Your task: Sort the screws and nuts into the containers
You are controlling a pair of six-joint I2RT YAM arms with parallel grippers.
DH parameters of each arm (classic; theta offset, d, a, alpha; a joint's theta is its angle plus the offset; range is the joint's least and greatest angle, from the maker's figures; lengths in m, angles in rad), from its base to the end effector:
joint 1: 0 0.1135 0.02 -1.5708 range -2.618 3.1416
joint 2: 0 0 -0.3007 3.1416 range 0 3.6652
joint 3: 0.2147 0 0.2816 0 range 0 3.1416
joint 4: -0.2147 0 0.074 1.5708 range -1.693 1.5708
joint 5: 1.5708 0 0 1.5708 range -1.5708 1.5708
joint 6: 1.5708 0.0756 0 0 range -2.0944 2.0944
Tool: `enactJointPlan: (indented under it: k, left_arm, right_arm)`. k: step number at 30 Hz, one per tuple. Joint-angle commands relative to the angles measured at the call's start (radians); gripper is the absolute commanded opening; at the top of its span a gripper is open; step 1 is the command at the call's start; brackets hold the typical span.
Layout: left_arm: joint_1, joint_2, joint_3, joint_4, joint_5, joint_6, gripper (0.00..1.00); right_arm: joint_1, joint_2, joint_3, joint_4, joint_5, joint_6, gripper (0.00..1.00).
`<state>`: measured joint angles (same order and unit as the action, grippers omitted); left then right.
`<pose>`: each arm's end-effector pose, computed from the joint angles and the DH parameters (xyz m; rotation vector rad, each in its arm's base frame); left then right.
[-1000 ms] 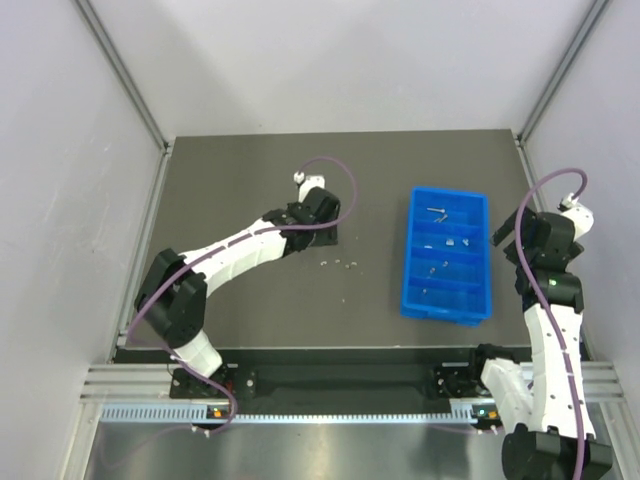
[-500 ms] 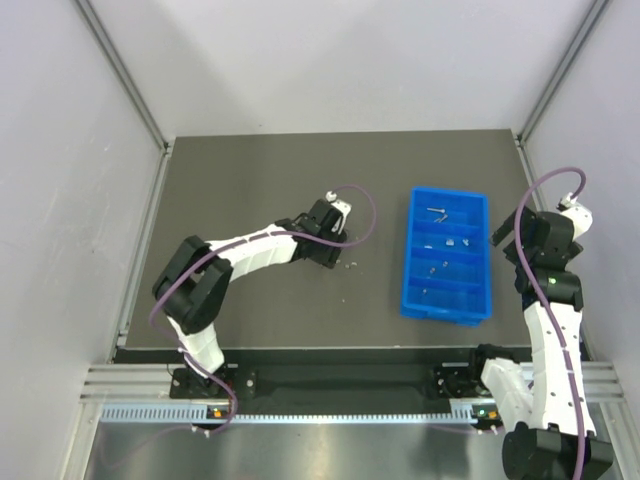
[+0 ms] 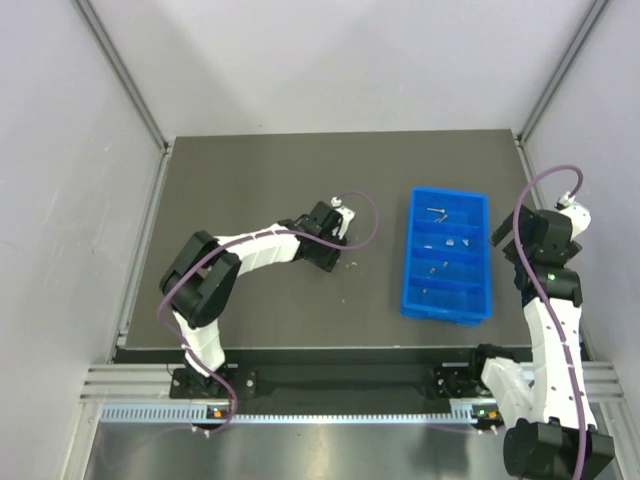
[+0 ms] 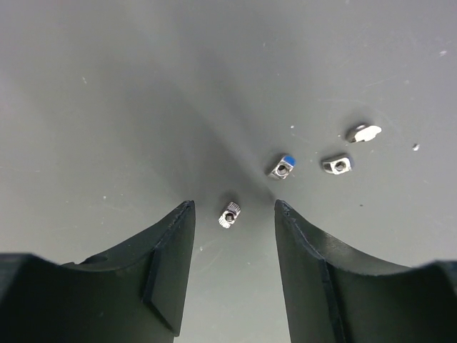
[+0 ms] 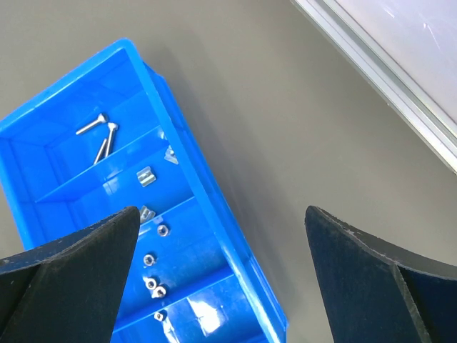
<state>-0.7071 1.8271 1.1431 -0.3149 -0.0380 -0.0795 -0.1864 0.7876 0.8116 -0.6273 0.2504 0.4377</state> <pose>0.3275 -0.2761 0.1513 0.7852 2.4664 -0.2462 0.1957 -0.0560 0.3096 0.7957 2.0032 -0.1270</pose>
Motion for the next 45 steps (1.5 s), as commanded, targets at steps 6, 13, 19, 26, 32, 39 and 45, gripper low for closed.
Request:
enactJointPlan:
  k: [6,13,19,26,32,39,45]
  left_arm:
    - [0.017,0.011,-0.019,0.031,0.007,-0.016,0.50]
    - [0.017,0.027,-0.025,0.022,0.006,-0.026,0.38]
    - [0.017,0.038,-0.019,-0.003,0.006,-0.034,0.24]
    - [0.018,0.032,-0.009,-0.041,-0.052,-0.107,0.08]
    - [0.017,0.000,-0.026,-0.021,-0.072,-0.219,0.04]
    - [0.012,-0.136,0.018,0.108,-0.016,-0.345,0.04]
    - [-0.057,-0.137,0.179,0.218,0.074,-0.356,0.04]
  right_arm:
    - [-0.001,-0.007,0.011,0.051,0.016,-0.010,1.00]
    - [-0.002,-0.016,0.012,0.051,0.021,-0.008,1.00]
    - [-0.002,-0.016,0.015,0.043,0.023,-0.007,1.00]
    - [-0.001,-0.017,0.014,0.044,0.024,-0.004,1.00]
    - [-0.001,-0.017,0.012,0.048,0.023,0.001,1.00]
    - [-0.002,-0.010,0.014,0.044,0.033,-0.001,1.00]
    - [-0.001,-0.010,0.017,0.047,0.035,0.003,1.00]
